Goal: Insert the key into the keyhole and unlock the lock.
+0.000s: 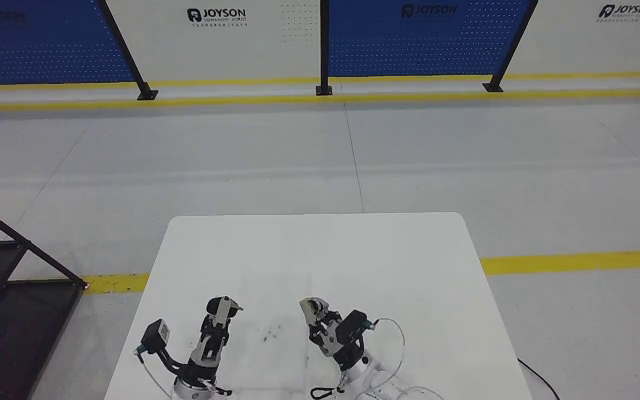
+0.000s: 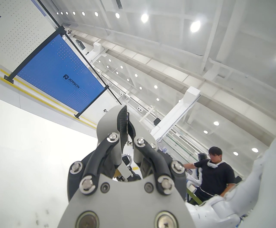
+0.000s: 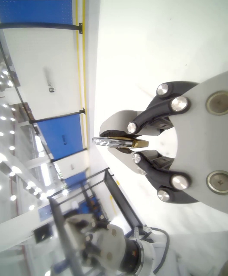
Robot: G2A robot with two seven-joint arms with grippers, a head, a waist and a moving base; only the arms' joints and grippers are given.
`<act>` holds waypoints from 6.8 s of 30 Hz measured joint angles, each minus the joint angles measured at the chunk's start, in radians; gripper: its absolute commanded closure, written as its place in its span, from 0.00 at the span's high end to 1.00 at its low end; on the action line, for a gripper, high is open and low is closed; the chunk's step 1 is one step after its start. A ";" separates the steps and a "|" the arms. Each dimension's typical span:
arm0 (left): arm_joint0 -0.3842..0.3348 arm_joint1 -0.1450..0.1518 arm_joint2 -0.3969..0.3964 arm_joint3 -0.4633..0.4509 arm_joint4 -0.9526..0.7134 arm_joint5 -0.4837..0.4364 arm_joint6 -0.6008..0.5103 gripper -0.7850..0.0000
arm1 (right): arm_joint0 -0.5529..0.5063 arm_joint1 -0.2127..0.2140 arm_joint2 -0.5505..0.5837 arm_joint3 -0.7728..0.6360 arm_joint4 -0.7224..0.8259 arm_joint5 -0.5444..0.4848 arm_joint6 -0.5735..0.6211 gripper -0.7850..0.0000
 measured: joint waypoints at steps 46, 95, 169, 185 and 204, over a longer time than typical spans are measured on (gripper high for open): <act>-0.007 0.044 -0.169 0.089 0.060 -0.034 -0.151 0.00 | 0.087 -0.068 -0.129 0.151 -0.287 0.042 0.398 0.45; -0.007 0.044 -0.169 0.089 0.060 -0.034 -0.151 0.00 | -0.020 -0.005 -0.020 -0.173 -0.456 0.082 0.846 0.31; -0.055 0.062 0.320 -0.153 -0.459 -0.034 -0.163 0.00 | 0.090 -0.072 -0.154 0.008 0.067 -0.417 -0.551 0.00; -0.065 0.058 0.327 -0.154 -0.451 -0.020 -0.137 0.00 | 0.110 -0.067 -0.170 -0.005 0.121 -0.412 -0.549 0.00; -0.150 -0.023 0.403 -0.073 -0.152 -0.034 0.251 0.00 | 0.097 -0.055 -0.145 -0.065 0.275 -0.521 -0.446 0.00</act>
